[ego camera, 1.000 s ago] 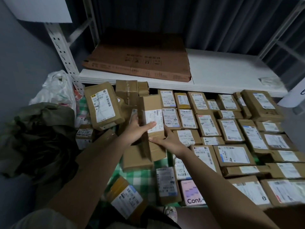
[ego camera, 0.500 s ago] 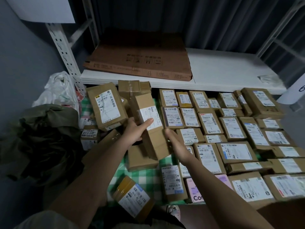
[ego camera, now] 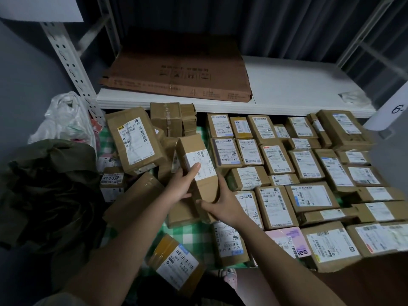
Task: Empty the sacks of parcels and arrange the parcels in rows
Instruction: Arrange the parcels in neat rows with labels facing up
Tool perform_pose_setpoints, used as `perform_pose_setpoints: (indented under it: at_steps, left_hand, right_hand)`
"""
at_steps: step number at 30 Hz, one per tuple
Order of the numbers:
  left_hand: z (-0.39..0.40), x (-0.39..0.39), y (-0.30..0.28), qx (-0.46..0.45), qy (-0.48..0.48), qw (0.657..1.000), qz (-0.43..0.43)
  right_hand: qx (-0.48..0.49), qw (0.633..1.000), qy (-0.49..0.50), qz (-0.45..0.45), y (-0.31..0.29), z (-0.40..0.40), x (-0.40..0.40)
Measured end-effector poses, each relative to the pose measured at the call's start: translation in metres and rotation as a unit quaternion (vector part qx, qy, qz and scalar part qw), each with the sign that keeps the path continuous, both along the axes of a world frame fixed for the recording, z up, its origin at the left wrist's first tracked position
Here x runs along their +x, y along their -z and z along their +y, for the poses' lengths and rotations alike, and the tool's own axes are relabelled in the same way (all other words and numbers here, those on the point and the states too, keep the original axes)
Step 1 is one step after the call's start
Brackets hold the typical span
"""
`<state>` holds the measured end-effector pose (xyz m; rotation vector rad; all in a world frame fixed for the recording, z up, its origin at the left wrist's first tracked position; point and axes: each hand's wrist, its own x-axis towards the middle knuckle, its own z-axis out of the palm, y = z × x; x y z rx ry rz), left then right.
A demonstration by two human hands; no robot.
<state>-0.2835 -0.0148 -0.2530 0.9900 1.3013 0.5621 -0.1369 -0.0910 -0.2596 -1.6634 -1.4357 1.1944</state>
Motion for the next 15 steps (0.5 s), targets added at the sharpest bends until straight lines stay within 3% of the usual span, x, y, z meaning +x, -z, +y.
perform_pose_setpoints:
  at_steps: [6, 11, 15]
  left_hand:
    - [0.002, 0.019, 0.002, 0.023, 0.079, 0.997, 0.011]
    - [0.007, 0.026, 0.021, 0.113, 0.187, 0.966, 0.141]
    - [0.016, 0.025, 0.031, 0.162, 0.166, 0.950, 0.208]
  right_hand:
    - [-0.008, 0.991, 0.132, -0.010, 0.010, 0.008, 0.015]
    - [-0.030, 0.983, 0.177, -0.029, 0.009, 0.020, 0.041]
    - [-0.039, 0.982, 0.180, -0.042, 0.007, 0.041, 0.056]
